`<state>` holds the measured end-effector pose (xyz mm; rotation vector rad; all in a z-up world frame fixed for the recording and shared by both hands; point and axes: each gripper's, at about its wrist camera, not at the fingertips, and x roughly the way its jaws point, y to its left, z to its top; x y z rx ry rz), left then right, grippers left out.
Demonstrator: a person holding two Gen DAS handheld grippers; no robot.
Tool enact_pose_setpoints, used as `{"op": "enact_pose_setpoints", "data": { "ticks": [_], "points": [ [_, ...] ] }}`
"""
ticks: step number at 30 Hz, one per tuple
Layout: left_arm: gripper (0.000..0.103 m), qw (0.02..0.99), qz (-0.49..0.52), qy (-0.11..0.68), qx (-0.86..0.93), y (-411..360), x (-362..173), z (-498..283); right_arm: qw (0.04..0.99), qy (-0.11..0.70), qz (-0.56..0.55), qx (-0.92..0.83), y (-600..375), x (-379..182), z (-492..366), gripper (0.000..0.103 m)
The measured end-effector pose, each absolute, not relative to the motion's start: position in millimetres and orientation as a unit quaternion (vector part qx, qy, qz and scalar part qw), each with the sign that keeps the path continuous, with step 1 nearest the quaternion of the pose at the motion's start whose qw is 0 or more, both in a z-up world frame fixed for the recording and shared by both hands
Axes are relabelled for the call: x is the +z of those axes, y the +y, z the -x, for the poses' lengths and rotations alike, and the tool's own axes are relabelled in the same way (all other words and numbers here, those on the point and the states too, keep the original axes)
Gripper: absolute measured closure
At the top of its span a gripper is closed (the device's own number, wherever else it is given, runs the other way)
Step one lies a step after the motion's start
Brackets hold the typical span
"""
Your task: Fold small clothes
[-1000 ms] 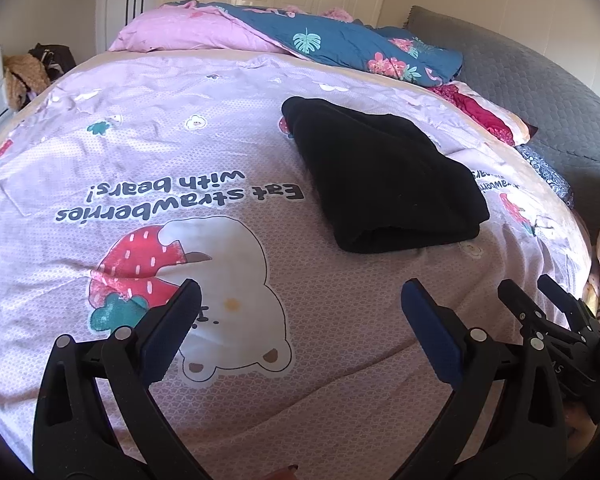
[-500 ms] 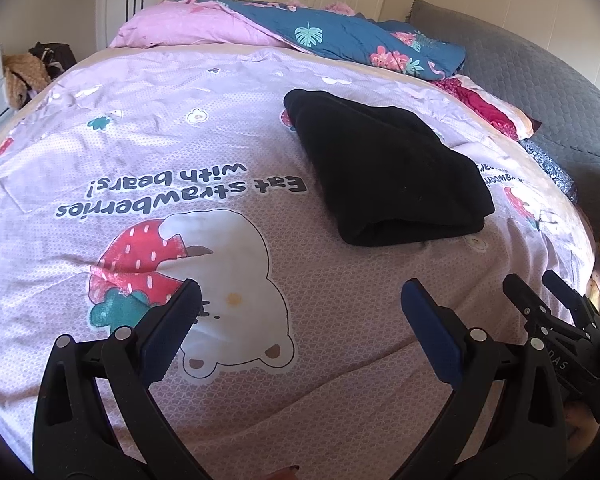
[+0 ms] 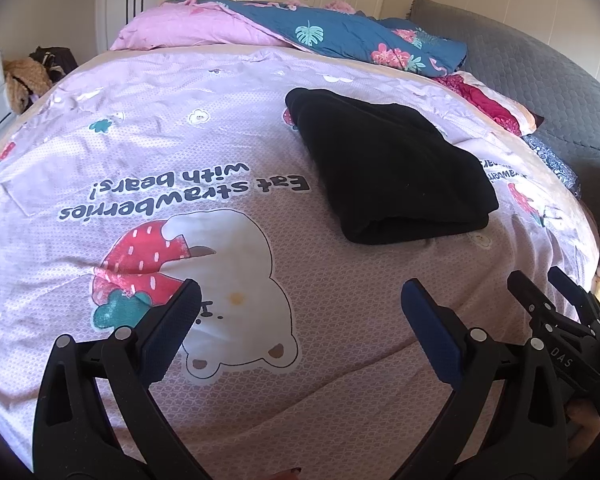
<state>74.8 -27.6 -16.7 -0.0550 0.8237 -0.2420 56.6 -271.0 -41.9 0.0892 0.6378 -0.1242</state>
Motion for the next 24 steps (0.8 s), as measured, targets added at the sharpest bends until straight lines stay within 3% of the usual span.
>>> {"op": "enact_pose_setpoints", "data": {
  "ticks": [16,19,24],
  "points": [
    [0.009,0.901,0.025,0.423,-0.092,-16.9,-21.3,-83.8,0.94,0.301,-0.088,-0.134,-311.4,-30.9,-41.5,0.004],
    [0.009,0.9,0.039,0.431,-0.054,18.1,-17.8,-98.6,0.928,0.285,-0.118,-0.211,-367.3,-24.8,-23.7,0.004],
    [0.009,0.893,0.09,0.437,0.062,139.4,-13.2,-135.9,0.837,0.297,-0.152,-0.434,-516.2,-40.4,43.5,0.004]
  ]
}}
